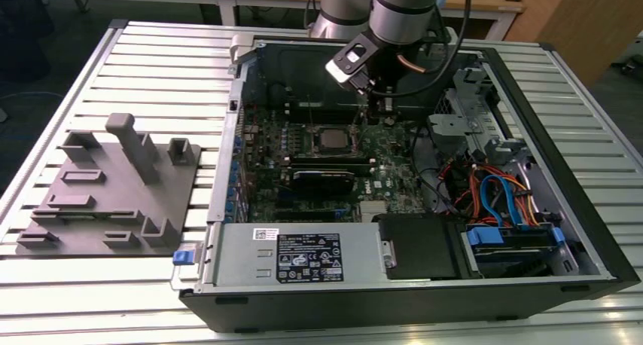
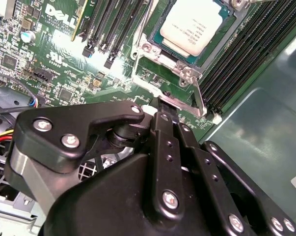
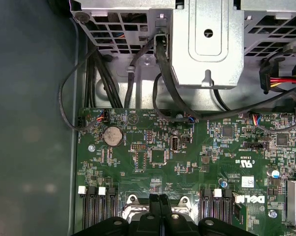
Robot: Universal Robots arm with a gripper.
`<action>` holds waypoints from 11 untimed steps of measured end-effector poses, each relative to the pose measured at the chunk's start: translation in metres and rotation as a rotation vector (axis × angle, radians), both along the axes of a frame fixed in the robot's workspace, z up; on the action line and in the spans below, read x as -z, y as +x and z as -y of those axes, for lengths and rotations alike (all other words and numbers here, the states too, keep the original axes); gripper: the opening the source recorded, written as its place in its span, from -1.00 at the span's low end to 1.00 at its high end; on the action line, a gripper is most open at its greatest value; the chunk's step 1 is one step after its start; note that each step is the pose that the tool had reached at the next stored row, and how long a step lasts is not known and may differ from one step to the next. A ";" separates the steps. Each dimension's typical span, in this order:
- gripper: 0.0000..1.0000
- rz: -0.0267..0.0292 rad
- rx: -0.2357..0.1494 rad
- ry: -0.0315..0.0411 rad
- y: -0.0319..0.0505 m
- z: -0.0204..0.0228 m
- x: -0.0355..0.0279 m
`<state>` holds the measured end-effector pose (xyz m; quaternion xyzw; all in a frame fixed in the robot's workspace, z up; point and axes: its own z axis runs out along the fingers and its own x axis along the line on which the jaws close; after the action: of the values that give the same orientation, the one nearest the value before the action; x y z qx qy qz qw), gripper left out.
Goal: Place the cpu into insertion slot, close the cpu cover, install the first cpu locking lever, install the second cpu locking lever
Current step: 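Close the cpu cover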
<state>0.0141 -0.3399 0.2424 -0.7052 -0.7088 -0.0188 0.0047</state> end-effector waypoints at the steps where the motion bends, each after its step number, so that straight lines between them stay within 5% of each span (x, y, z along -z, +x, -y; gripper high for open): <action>1: -0.79 0.0000 0.000 0.0000 -0.0002 0.0000 0.0000; 11: -0.79 0.0000 0.000 0.0000 -0.0030 0.0000 0.0002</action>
<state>0.0111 -0.3398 0.2422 -0.7052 -0.7088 -0.0188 0.0047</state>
